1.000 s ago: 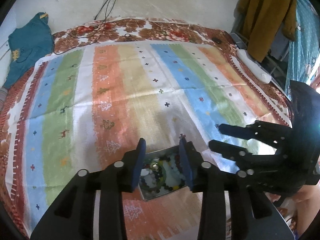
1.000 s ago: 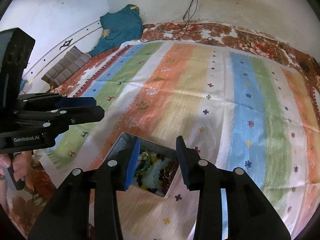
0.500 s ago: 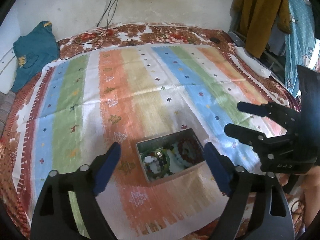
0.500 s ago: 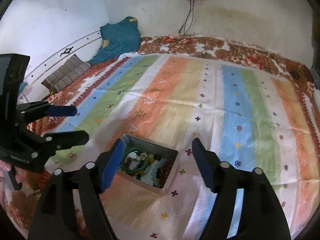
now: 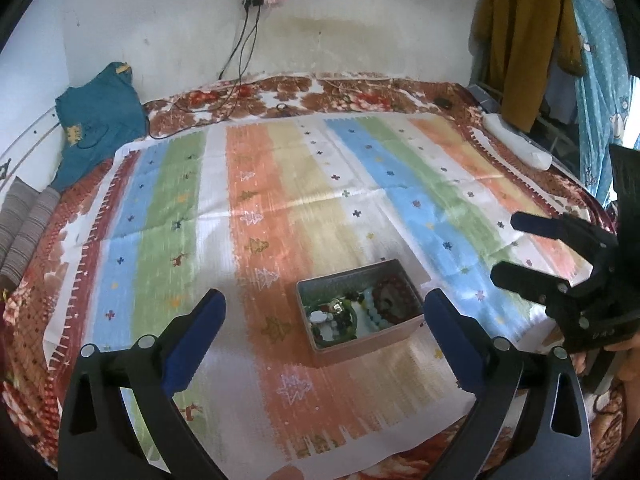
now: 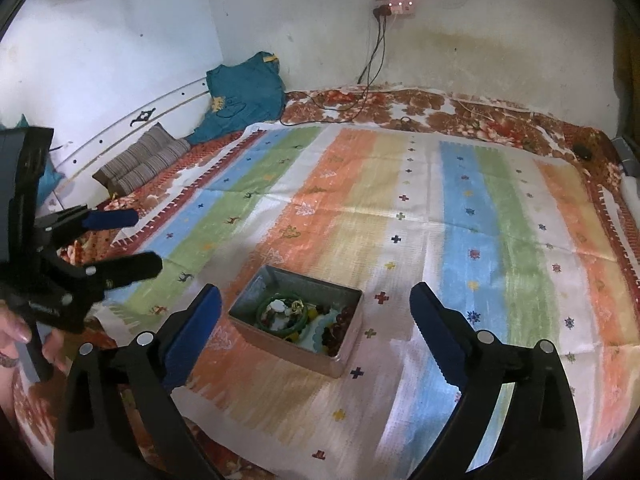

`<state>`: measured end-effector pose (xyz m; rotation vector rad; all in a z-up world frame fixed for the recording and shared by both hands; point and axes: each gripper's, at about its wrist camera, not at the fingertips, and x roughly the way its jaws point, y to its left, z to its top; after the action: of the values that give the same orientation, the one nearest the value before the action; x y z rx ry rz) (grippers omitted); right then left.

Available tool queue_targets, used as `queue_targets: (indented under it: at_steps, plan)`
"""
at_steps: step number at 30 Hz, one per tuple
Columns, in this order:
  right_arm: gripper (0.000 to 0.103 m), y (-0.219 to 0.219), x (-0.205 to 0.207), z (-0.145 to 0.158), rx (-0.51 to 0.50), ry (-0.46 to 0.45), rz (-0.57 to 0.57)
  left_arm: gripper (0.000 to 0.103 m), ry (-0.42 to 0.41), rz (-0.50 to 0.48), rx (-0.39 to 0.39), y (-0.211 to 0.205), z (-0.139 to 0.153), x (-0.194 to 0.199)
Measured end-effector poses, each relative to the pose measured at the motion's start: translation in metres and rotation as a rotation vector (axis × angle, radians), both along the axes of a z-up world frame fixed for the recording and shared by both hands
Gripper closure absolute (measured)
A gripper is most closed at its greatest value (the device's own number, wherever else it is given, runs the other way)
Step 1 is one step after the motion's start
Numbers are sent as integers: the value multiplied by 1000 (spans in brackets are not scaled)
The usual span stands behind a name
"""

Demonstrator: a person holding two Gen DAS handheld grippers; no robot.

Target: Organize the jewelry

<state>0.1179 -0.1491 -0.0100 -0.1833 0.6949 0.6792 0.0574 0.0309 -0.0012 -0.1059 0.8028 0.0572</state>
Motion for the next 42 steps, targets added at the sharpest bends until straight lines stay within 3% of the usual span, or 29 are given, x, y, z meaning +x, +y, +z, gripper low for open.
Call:
queue_targets:
  at_steps: [6, 11, 22, 42]
  plan:
    - [7, 0, -7, 1, 7, -8, 19, 6, -22, 5, 10, -4, 2, -7]
    - [7, -3, -14, 0, 8, -13, 27, 6, -45, 9, 90, -15, 3, -12]
    - [7, -5, -22, 1, 20, -17, 46, 6, -127, -16, 84, -33, 12, -35]
    - [5, -12, -25, 4, 29, -43, 7, 6, -139, -6, 56, -29, 15, -36]
